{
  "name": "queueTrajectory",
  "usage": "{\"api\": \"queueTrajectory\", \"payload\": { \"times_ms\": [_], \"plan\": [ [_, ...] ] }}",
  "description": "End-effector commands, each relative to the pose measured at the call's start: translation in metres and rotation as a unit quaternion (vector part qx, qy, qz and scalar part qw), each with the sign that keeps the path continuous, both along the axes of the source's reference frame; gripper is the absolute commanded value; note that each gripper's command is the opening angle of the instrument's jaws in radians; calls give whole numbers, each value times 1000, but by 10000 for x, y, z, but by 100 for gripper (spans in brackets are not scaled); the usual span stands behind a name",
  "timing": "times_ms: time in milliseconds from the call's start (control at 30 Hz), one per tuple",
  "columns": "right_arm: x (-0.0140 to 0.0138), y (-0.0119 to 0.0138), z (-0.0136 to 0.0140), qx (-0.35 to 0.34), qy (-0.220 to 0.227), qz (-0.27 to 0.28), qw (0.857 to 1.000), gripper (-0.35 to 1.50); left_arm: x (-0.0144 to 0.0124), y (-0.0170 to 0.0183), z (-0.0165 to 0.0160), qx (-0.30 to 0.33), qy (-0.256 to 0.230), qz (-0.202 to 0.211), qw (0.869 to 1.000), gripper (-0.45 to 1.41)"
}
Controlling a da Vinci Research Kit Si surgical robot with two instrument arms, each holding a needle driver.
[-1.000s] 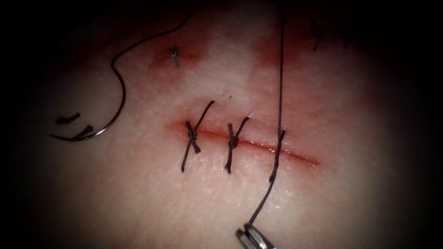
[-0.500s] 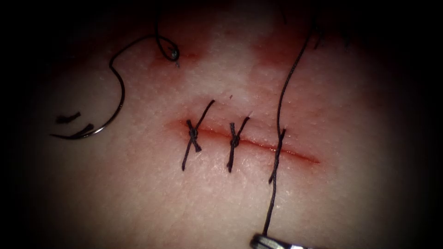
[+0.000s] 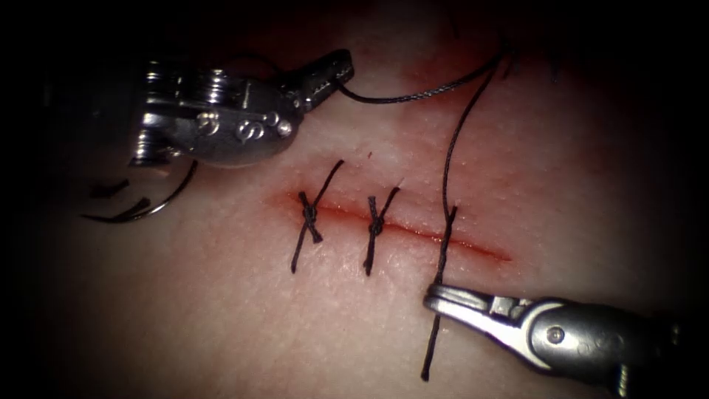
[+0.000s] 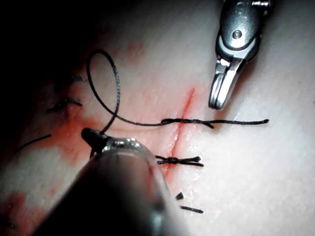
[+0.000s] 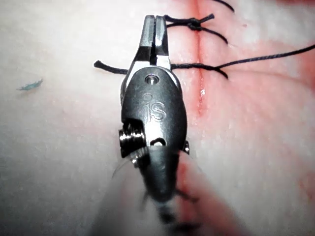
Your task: Wound Closure
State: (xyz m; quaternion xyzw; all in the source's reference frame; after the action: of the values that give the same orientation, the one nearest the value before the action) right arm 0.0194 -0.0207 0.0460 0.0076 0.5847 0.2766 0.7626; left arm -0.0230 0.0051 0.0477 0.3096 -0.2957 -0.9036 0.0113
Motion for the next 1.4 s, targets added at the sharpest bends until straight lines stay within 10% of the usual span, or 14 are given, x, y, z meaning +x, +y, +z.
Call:
{"api": "queueTrajectory", "payload": {
  "times_ms": [33,800,1133,1400],
  "plan": [
    [6,3,12,6,8,2,1000,-28,-6,-6,8,2,2,4,1000,-45],
    [29,97,6,93,204,-45,974,-3,-40,-107,69,27,43,72,996,-45],
    [40,81,-4,115,282,-202,931,-13,-64,-93,106,28,48,73,996,-45],
    [42,58,3,120,234,-352,898,-16,-67,-79,108,33,46,83,995,-45]
  ]
}}
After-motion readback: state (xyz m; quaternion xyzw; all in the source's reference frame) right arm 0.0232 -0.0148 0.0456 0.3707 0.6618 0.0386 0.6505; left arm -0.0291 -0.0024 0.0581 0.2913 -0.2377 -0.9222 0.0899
